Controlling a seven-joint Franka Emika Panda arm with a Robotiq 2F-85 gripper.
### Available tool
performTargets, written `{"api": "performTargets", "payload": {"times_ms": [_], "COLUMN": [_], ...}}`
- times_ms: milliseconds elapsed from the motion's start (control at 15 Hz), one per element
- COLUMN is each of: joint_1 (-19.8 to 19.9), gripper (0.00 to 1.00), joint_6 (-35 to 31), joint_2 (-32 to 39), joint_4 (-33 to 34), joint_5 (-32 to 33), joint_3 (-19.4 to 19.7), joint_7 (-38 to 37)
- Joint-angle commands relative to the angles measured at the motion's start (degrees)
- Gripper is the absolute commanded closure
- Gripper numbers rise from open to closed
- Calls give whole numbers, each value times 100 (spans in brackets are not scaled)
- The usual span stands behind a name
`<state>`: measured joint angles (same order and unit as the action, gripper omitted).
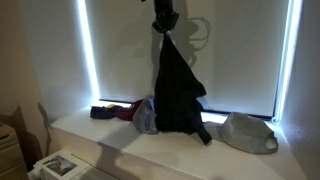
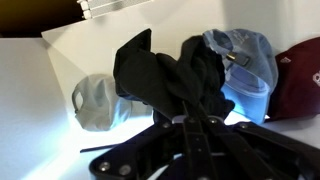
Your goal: Move the black cloth on the window sill to the right
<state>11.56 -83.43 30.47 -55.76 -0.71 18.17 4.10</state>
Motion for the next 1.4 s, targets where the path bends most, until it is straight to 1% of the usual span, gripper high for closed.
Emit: {"api": "performTargets", "payload": {"times_ms": [0,133,267,600,800,933,1067,1133,1333], "joint_1": [-492,-844,-1237,-2215,-2553,-2693,-2770,-2805,-2834], "gripper": [100,100,100,100,100,100,100,100,100], "joint_6": [304,22,-416,-1222,-1306,-1270,-1267,-1345,-1639], "joint_2": [-510,-609,-622,-346,-185,-114,-162,-241,-589], "joint_4": [-24,99,228,694,936,1038,1004,889,317], "joint_5": [472,672,862,1750,2124,2203,2127,2079,2013], "joint_3": [-3,-19,-19,73,74,22,-62,-111,-283], "joint_7": [-46,-490,-1155,-2636,-3110,-3135,-2871,-2695,-1836]}}
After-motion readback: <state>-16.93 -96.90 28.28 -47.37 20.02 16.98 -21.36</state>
